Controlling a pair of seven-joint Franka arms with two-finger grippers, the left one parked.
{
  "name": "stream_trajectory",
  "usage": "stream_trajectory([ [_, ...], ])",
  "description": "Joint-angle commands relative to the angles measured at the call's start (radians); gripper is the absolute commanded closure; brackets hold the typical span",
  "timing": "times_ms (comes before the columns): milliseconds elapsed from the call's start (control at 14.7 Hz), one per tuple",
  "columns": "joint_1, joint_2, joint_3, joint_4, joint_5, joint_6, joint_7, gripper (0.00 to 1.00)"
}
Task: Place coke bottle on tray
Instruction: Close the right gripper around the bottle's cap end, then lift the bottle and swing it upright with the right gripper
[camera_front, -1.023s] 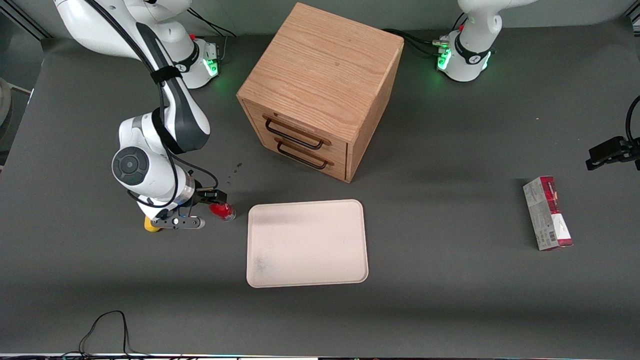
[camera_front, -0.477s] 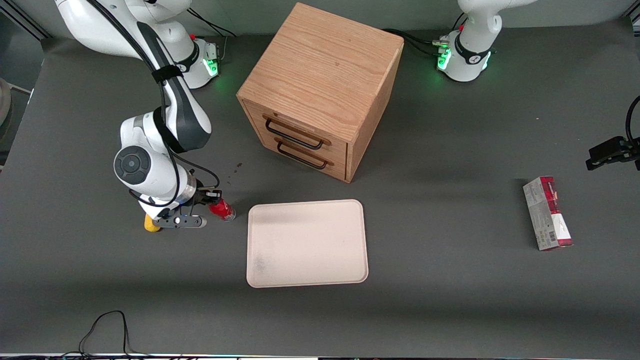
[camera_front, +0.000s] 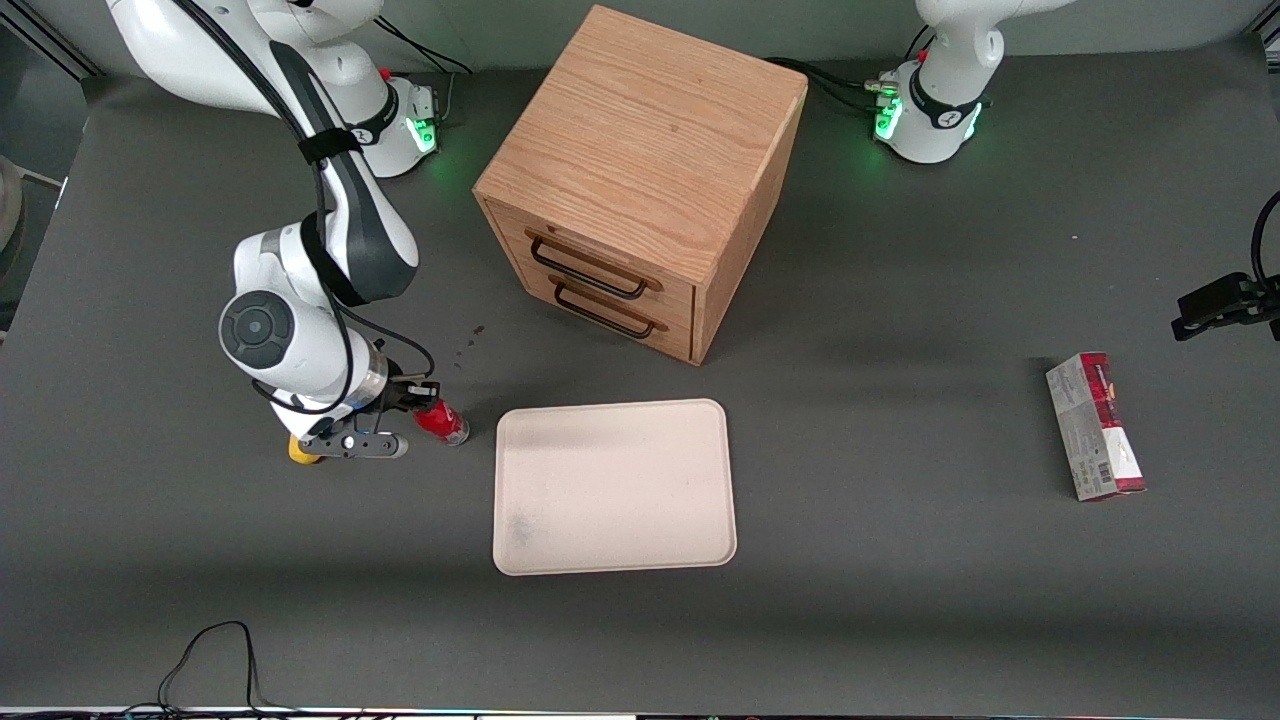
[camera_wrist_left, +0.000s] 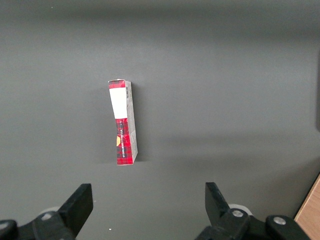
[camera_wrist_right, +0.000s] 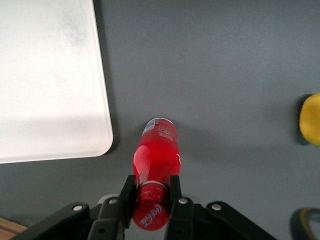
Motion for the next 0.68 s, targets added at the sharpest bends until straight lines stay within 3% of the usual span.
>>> stream_trajectory([
  [0, -0.018, -0.002, -0.012, 0.161, 0.006, -0.172, 0.007, 1.00],
  [614, -0.087, 0.208, -0.006, 0.770, 0.014, -0.654, 0.002, 1.00],
])
